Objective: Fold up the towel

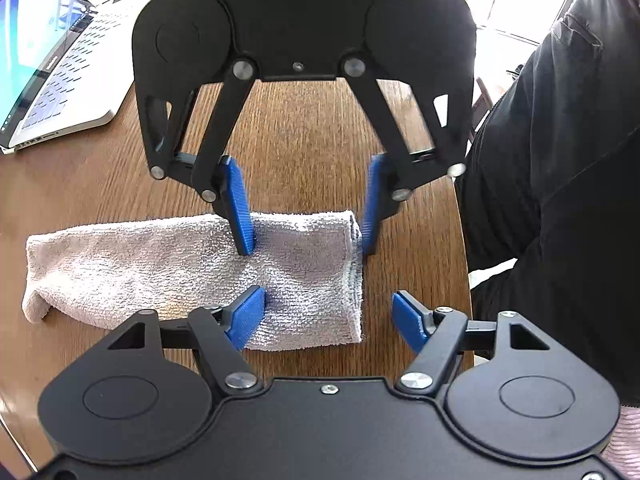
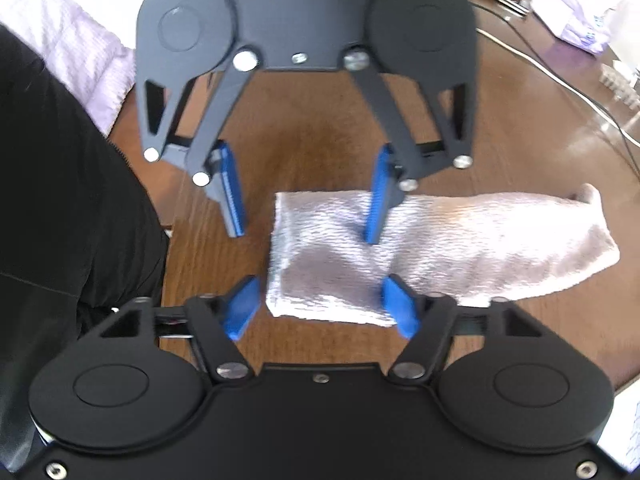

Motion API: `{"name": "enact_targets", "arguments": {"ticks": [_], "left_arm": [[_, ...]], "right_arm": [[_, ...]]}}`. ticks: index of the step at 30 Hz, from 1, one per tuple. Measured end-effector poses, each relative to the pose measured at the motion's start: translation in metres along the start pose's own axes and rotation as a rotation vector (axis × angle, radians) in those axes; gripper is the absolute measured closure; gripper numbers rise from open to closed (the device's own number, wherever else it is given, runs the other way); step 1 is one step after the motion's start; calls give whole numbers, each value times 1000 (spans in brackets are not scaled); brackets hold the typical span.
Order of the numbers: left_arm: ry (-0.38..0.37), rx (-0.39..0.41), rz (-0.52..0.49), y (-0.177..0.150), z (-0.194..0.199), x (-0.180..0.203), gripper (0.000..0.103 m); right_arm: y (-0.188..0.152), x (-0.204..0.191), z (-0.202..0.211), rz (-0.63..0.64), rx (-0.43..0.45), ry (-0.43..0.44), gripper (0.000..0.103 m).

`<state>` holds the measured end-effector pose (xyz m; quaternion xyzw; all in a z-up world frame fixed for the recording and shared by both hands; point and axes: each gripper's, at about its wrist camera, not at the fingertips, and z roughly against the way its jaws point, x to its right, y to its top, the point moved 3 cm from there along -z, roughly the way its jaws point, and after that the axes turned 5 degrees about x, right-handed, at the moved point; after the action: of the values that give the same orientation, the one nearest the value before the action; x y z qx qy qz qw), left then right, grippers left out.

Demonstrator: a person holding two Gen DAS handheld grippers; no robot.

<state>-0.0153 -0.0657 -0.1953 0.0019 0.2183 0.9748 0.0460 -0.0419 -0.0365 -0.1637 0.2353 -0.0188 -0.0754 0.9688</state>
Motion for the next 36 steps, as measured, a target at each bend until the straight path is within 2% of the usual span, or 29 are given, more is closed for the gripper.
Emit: {"name": "enact_targets", "arguments": {"ticks": [3, 4, 6, 7, 8, 14, 18, 21, 26, 28, 30, 33, 36], "left_arm": [[-6, -2, 21, 1, 4, -9, 56], [-8, -2, 27, 2, 5, -13, 60], [-1, 0, 35, 2, 6, -18, 72], [1, 1, 45, 2, 6, -22, 81], [2, 2, 57, 2, 7, -26, 86], [-23, 9, 93, 2, 7, -36, 89], [-62, 16, 132, 4, 8, -41, 89], [-100, 17, 175, 4, 9, -54, 89], [-207, 30, 321, -3, 6, -79, 89], [-255, 41, 395, -8, 4, -90, 89], [-298, 57, 473, -14, 2, -100, 89], [-341, 80, 578, -23, 0, -113, 88], [-345, 109, 642, -29, 2, -122, 86]], "right_arm": [[-10, 7, 0, -8, 1, -10, 42], [-14, 10, -1, -14, 1, -15, 47], [-16, 15, -1, -32, 2, -35, 63], [-15, 16, 0, -42, 1, -55, 79], [-15, 17, 1, -47, 0, -66, 85], [-14, 19, 2, -51, -1, -70, 87], [-11, 25, 13, -106, 5, -34, 88], [-2, 46, 8, -169, 9, 19, 89], [-9, 78, 10, -359, 37, 141, 88], [-18, 96, 8, -507, 61, 215, 88], [-24, 105, 7, -587, 74, 251, 86], [-40, 124, 6, -776, 116, 324, 86], [-47, 130, 6, -852, 141, 347, 85]]}}
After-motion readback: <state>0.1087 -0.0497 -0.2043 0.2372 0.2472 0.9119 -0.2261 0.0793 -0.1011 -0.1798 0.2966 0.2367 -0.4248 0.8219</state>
